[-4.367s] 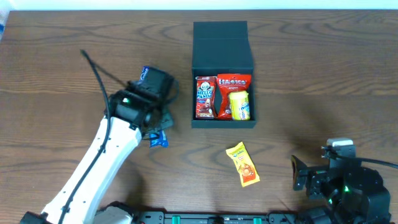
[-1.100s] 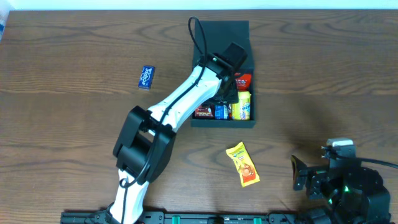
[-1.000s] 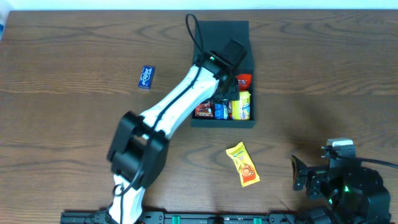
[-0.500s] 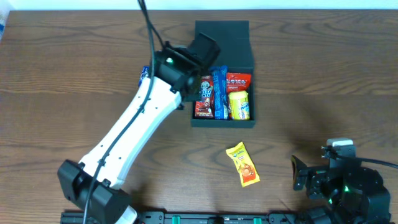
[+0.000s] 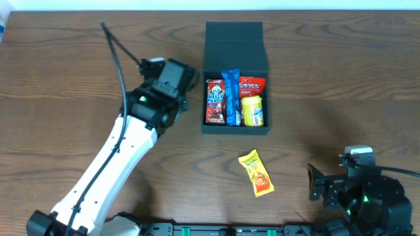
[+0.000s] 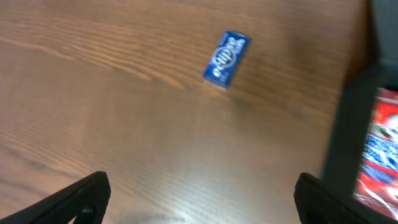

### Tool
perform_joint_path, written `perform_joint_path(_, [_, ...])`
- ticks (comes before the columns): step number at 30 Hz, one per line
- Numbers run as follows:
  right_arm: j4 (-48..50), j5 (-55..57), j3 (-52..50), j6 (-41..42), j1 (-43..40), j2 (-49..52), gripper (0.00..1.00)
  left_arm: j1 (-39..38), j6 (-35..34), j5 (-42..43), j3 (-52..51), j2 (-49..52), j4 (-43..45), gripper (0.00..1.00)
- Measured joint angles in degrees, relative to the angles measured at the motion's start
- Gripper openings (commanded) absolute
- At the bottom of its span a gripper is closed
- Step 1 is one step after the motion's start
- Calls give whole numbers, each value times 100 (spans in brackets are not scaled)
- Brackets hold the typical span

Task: Pack container
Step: 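Move the left gripper to the blue Eclipse mints tin, then grasp the Eclipse tin with the left gripper and lift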

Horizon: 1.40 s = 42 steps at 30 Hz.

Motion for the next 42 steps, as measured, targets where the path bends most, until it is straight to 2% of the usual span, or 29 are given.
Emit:
perform_joint_path(4, [0,-7,0,0,0,0,99,540,726,417,-341,339,872,95])
perform_joint_path(8, [0,-9,0,0,2,0,99,1014,1499,638,-339,1353,1346,95])
perform_joint_path(13, [-2,-9,0,0,2,0,99,1261,2085,719,-289,2179,1882,95])
perform_joint_path(21, [0,-9,0,0,0,0,99,1386,2743,1021,-72,2533,2712,95])
perform_joint_path(34, [0,-9,0,0,0,0,99,1679,3086,1674,660,3405,2785,95])
perform_joint_path(42, [0,-9,0,0,2,0,99,1788,3084,2079,741,3501,2848,95])
